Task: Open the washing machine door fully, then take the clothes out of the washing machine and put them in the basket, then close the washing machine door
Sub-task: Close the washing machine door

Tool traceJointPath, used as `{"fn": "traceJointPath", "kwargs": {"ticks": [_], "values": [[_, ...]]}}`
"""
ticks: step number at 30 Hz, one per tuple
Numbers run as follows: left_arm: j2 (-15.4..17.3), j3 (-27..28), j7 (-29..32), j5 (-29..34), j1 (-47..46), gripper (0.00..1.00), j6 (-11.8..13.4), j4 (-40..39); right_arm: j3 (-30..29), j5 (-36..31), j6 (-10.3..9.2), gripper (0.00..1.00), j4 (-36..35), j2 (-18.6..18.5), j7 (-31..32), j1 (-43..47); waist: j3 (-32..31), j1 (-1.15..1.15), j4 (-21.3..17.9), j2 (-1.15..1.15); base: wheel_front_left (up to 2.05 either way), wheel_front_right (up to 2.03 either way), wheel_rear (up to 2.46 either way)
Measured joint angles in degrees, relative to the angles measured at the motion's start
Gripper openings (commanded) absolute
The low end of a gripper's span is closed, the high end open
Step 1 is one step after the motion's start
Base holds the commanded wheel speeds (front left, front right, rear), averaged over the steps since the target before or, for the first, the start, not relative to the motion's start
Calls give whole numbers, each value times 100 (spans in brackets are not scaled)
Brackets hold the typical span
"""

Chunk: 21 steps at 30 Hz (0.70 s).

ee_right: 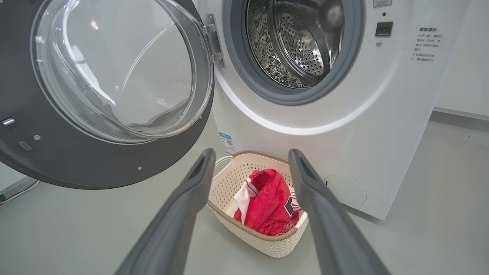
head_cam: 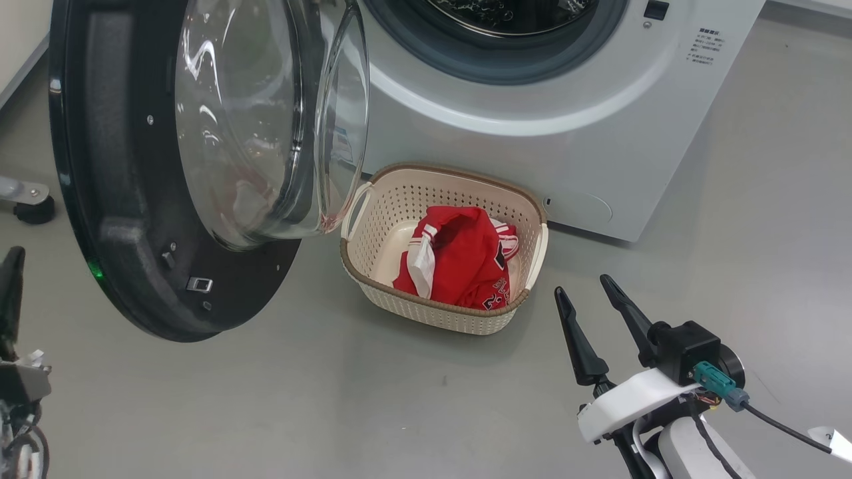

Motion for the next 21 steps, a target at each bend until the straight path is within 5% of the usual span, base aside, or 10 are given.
{"fn": "traceJointPath", "kwargs": {"ticks": [6, 21], "values": [[-62, 93, 647, -576, -86, 0, 374, -8, 0, 0, 0, 100, 0, 1, 0, -6, 23, 0, -23, 0, 0, 0, 0], [-74, -216, 1694, -1017, -79, 0, 460, -318, 0, 0, 0, 100, 2, 1, 0, -32, 36, 0, -64, 0, 0, 0, 0]]}}
